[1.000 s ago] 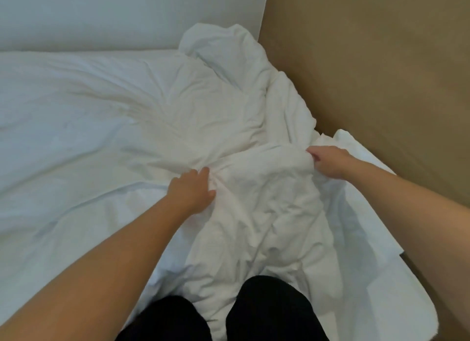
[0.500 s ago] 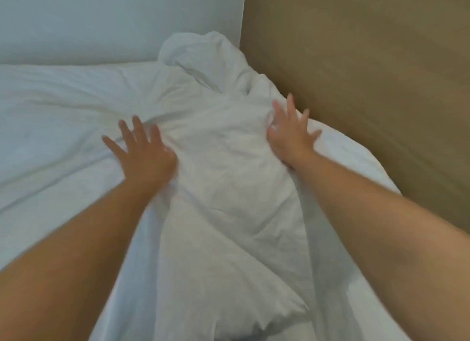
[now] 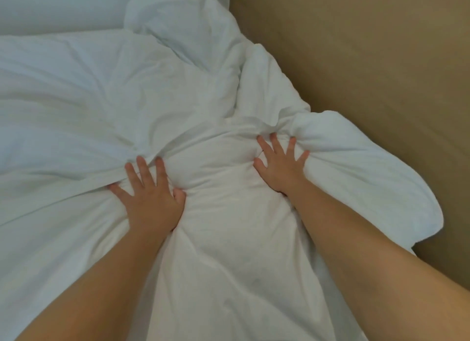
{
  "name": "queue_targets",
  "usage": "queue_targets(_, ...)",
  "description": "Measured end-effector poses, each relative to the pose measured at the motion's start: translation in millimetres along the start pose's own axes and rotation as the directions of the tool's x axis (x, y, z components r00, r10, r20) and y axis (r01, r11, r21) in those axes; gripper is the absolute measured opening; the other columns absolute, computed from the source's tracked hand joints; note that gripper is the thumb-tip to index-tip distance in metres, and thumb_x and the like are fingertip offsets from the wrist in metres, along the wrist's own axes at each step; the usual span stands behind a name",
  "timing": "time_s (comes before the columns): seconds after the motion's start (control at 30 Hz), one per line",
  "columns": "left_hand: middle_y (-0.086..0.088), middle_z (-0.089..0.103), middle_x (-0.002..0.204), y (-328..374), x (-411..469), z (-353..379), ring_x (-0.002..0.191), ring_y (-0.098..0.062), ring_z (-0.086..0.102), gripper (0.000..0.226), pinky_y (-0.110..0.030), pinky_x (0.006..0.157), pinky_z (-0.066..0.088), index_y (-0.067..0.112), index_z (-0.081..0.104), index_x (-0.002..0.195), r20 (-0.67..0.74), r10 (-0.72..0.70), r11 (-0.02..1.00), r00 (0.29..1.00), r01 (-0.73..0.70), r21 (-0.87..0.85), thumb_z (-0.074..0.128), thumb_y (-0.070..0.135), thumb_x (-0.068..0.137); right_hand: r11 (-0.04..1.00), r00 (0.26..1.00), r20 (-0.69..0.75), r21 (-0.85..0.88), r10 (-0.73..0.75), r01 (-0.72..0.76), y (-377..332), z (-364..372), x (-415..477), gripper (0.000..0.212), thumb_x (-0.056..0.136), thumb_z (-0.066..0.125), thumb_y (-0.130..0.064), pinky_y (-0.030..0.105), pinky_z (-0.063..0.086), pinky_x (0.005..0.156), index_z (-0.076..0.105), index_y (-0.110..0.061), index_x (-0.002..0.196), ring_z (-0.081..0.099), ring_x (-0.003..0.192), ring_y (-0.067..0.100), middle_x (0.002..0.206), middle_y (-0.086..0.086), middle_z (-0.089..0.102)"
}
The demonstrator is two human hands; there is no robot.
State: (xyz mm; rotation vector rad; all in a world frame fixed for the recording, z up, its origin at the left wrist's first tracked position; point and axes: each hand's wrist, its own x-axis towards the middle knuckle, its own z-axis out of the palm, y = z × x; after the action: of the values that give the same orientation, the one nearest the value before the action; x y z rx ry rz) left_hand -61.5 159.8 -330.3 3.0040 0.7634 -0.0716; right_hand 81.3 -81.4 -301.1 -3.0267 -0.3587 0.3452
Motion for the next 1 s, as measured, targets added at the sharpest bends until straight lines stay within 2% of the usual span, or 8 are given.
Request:
queue_targets(0.3,-0.01,-0.026,0.158,-21.3,-69.5,-47.6,0.147,-0.027,-0.021,0.078,-0.056,0.117,-0.007,0.021,-0.016,0.153,0.375,0.145,0.989,0.916,-0.131,-0.061,0.012,0.064,0.095,0.968,0.972,0.229,0.251,-0.044,-0.015,45.1,-37.9,-118.0,0.06,0.104,0.03,-0.045,0.04,0.001,0.121,0.007,-0.029,0.157,-0.001,0.151,0.019,0.164,-0.006,-0.003)
queue_targets(0.43,-0.005,-0.018,0.161,4.2,-126.5,-79.3,0.148,-0.025,-0.015,0.079,-0.056,0.117,-0.004,0.026,-0.01,0.154,0.445,0.276,0.955,0.852,-0.189,-0.229,0.02,0.067,0.094,0.911,0.987,-0.069,0.397,0.145,-0.106,77.8,-53.0,-181.4,0.038,0.1,0.045,-0.022,0.034,0.026,0.111,0.053,-0.01,0.135,0.04,0.134,0.026,0.145,0.006,0.046)
queue_targets(0.57,-0.004,-0.019,0.161,50.6,-167.3,-103.0,0.149,-0.024,-0.01,0.093,-0.056,0.118,0.006,0.028,-0.014,0.153,0.361,0.497,0.849,0.789,-0.356,-0.391,0.037,0.071,0.088,0.853,0.831,-0.338,0.444,0.443,-0.274,109.1,-51.8,-218.9,0.038,0.093,0.052,-0.02,0.039,0.027,0.111,0.056,-0.011,0.13,0.04,0.134,0.024,0.146,0.004,0.044)
queue_targets(0.67,-0.001,-0.025,0.159,83.5,-199.0,-115.1,0.149,-0.026,-0.014,0.104,-0.059,0.117,0.009,0.031,-0.017,0.152,0.368,0.602,0.79,0.709,-0.46,-0.406,0.047,0.073,0.083,0.516,0.584,-0.226,0.76,0.78,-0.396,112.9,-46.7,-235.0,0.053,0.09,0.059,-0.028,0.046,0.034,0.104,0.043,-0.016,0.139,0.04,0.131,0.028,0.146,0.004,0.039)
queue_targets(0.73,-0.002,-0.027,0.159,96.3,-218.8,-114.2,0.148,-0.028,-0.015,0.112,-0.062,0.115,0.012,0.033,-0.02,0.151,0.425,0.616,0.787,0.664,-0.497,-0.364,0.054,0.074,0.078,0.038,0.401,0.13,0.922,0.907,-0.385,114.1,-43.4,-238.7,0.062,0.089,0.061,-0.04,0.046,0.044,0.098,0.039,-0.015,0.141,0.049,0.121,0.034,0.139,0.009,0.045)
queue_targets(0.77,-0.003,-0.027,0.159,99.2,-226.3,-111.0,0.148,-0.03,-0.015,0.115,-0.063,0.114,0.014,0.033,-0.02,0.15,0.453,0.608,0.794,0.652,-0.51,-0.33,0.057,0.073,0.076,-0.234,0.392,0.346,0.923,0.852,-0.305,114.2,-43.1,-241.1,0.066,0.087,0.061,-0.048,0.047,0.048,0.095,0.04,-0.015,0.14,0.054,0.114,0.034,0.131,0.009,0.051)
queue_targets(0.83,-0.005,-0.025,0.159,100.9,-236.2,-104.3,0.148,-0.032,-0.013,0.119,-0.064,0.112,0.02,0.034,-0.022,0.149,0.488,0.583,0.807,0.65,-0.535,-0.252,0.062,0.07,0.074,-0.635,0.587,0.581,0.76,0.564,-0.142,119.4,-37.5,-238.9,0.065,0.083,0.061,-0.062,0.049,0.05,0.096,0.05,-0.021,0.132,0.059,0.108,0.032,0.122,0.006,0.06)
queue_targets(1.0,-0.004,-0.024,0.159,94.3,-239.8,-99.8,0.148,-0.035,-0.007,0.124,-0.064,0.11,0.027,0.035,-0.026,0.147,0.482,0.536,0.84,0.693,-0.498,-0.218,0.066,0.068,0.071,-0.548,0.839,0.347,0.833,0.419,-0.071,115.1,-83.8,-222.6,0.046,0.085,0.06,-0.028,0.045,0.054,0.086,0.059,-0.019,0.129,0.062,0.107,0.031,0.117,0.008,0.067)
